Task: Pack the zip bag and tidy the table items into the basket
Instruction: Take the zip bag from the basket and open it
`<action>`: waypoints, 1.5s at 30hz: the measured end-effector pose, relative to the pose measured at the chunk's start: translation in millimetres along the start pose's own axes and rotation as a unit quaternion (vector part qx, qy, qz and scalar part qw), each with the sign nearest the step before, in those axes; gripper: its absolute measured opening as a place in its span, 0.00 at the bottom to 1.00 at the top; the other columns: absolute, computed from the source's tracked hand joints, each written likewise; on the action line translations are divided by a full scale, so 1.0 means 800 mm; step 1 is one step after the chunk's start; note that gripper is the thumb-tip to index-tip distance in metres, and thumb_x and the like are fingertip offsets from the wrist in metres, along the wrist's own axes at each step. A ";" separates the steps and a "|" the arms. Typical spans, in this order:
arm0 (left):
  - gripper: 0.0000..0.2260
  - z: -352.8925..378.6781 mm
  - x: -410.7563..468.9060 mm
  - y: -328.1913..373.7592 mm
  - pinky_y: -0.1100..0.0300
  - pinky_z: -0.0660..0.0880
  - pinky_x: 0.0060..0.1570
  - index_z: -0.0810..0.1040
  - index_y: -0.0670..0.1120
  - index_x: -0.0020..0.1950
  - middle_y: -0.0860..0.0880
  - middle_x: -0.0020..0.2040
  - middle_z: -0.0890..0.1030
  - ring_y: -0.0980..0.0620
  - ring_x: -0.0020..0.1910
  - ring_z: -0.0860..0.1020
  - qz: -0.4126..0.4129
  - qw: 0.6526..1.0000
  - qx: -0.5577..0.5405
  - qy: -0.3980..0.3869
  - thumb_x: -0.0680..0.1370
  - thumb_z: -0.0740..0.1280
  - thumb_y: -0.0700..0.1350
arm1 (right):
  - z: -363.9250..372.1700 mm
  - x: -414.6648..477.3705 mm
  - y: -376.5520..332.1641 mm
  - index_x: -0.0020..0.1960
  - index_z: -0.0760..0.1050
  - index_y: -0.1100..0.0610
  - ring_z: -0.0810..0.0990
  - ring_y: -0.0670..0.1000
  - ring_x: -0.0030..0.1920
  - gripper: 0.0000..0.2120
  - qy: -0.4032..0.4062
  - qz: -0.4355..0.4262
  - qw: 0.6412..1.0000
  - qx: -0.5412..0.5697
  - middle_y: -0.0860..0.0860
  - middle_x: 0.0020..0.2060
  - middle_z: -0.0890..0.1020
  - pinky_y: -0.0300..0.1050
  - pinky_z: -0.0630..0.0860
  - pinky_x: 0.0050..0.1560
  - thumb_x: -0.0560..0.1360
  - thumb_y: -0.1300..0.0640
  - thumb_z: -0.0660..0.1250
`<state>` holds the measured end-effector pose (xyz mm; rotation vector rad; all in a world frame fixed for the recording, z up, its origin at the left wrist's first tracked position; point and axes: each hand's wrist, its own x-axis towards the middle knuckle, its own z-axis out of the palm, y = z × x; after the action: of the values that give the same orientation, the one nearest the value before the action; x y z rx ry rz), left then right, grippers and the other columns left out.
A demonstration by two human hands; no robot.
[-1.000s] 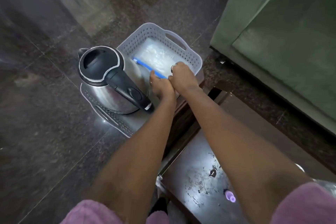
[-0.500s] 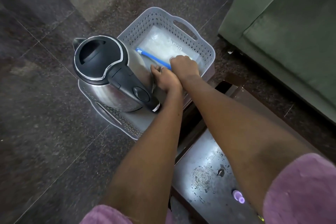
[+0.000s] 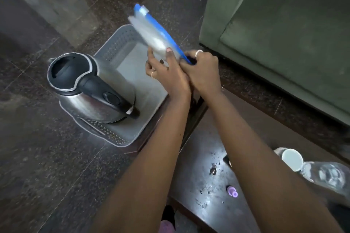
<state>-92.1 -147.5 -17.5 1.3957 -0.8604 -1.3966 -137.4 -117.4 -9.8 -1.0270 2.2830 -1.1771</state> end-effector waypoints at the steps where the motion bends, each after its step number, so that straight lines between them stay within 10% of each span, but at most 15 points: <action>1: 0.24 0.006 -0.021 0.002 0.55 0.72 0.63 0.63 0.48 0.72 0.46 0.69 0.60 0.48 0.62 0.74 -0.001 1.000 -0.004 -0.026 0.77 0.64 0.48 | -0.020 -0.012 0.005 0.47 0.83 0.58 0.82 0.53 0.43 0.10 0.018 0.006 1.000 0.012 0.56 0.41 0.85 0.40 0.71 0.43 0.69 0.56 0.68; 5: 0.26 0.019 -0.104 -0.019 0.44 0.71 0.65 0.67 0.45 0.69 0.43 0.65 0.75 0.45 0.63 0.75 0.007 0.987 0.010 -0.159 0.73 0.67 0.51 | -0.087 -0.071 0.042 0.44 0.83 0.56 0.80 0.45 0.38 0.07 0.051 0.048 0.997 0.041 0.53 0.37 0.85 0.41 0.74 0.40 0.71 0.55 0.68; 10: 0.12 0.005 -0.206 -0.097 0.54 0.76 0.51 0.77 0.44 0.55 0.46 0.49 0.83 0.53 0.46 0.79 -0.041 0.963 0.096 -0.250 0.76 0.65 0.50 | -0.158 -0.164 0.127 0.37 0.81 0.55 0.74 0.44 0.32 0.09 0.031 0.186 0.976 0.107 0.53 0.31 0.79 0.47 0.69 0.37 0.74 0.56 0.67; 16: 0.03 -0.052 -0.290 -0.202 0.64 0.76 0.42 0.78 0.47 0.45 0.48 0.41 0.82 0.50 0.41 0.77 -0.107 0.942 0.219 -0.230 0.76 0.65 0.43 | -0.222 -0.280 0.231 0.48 0.80 0.60 0.82 0.58 0.45 0.07 0.064 0.286 0.947 0.129 0.60 0.41 0.83 0.56 0.76 0.48 0.77 0.59 0.64; 22: 0.08 -0.119 -0.311 -0.253 0.57 0.79 0.33 0.78 0.43 0.53 0.41 0.49 0.81 0.42 0.46 0.79 -0.109 0.905 0.369 -0.182 0.76 0.63 0.42 | -0.275 -0.376 0.295 0.47 0.77 0.59 0.76 0.48 0.34 0.05 0.125 0.344 0.910 0.195 0.54 0.38 0.79 0.48 0.73 0.43 0.75 0.66 0.64; 26: 0.21 -0.129 -0.333 -0.257 0.49 0.70 0.62 0.71 0.44 0.67 0.41 0.64 0.76 0.41 0.62 0.74 -0.004 0.827 0.520 -0.215 0.74 0.66 0.40 | -0.286 -0.431 0.318 0.37 0.79 0.57 0.74 0.41 0.27 0.11 0.079 0.368 0.901 0.215 0.49 0.29 0.80 0.36 0.72 0.31 0.70 0.72 0.66; 30: 0.20 -0.080 -0.371 -0.233 0.56 0.62 0.70 0.69 0.44 0.69 0.45 0.69 0.72 0.49 0.69 0.67 0.138 0.801 0.422 -0.401 0.77 0.65 0.41 | -0.295 -0.457 0.327 0.34 0.77 0.52 0.74 0.46 0.30 0.17 0.019 0.373 0.899 0.231 0.46 0.28 0.80 0.39 0.72 0.33 0.69 0.74 0.65; 35: 0.12 -0.038 -0.406 -0.207 0.46 0.57 0.74 0.76 0.51 0.61 0.62 0.56 0.76 0.76 0.54 0.69 0.090 0.752 0.358 -0.546 0.79 0.63 0.43 | -0.324 -0.471 0.333 0.36 0.79 0.55 0.76 0.47 0.30 0.15 0.006 0.381 0.877 0.293 0.47 0.27 0.81 0.41 0.70 0.35 0.67 0.74 0.65; 40: 0.08 -0.033 -0.424 -0.207 0.54 0.72 0.58 0.78 0.52 0.44 0.56 0.44 0.80 0.55 0.46 0.76 0.057 0.797 0.295 -0.524 0.76 0.66 0.39 | -0.348 -0.474 0.336 0.39 0.78 0.56 0.77 0.47 0.33 0.15 -0.003 0.378 0.883 0.278 0.50 0.31 0.82 0.44 0.71 0.40 0.67 0.76 0.64; 45: 0.15 -0.032 -0.429 -0.220 0.64 0.73 0.49 0.78 0.57 0.43 0.59 0.40 0.82 0.55 0.44 0.77 0.049 0.799 0.252 -0.544 0.74 0.68 0.35 | -0.354 -0.452 0.326 0.51 0.80 0.53 0.79 0.43 0.40 0.10 0.052 0.307 0.933 0.181 0.46 0.38 0.82 0.31 0.73 0.45 0.70 0.59 0.72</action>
<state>-126.4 232.6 -77.1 0.7430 -2.1361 -1.9695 -182.9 406.2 -58.6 -0.0934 2.1028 -1.3059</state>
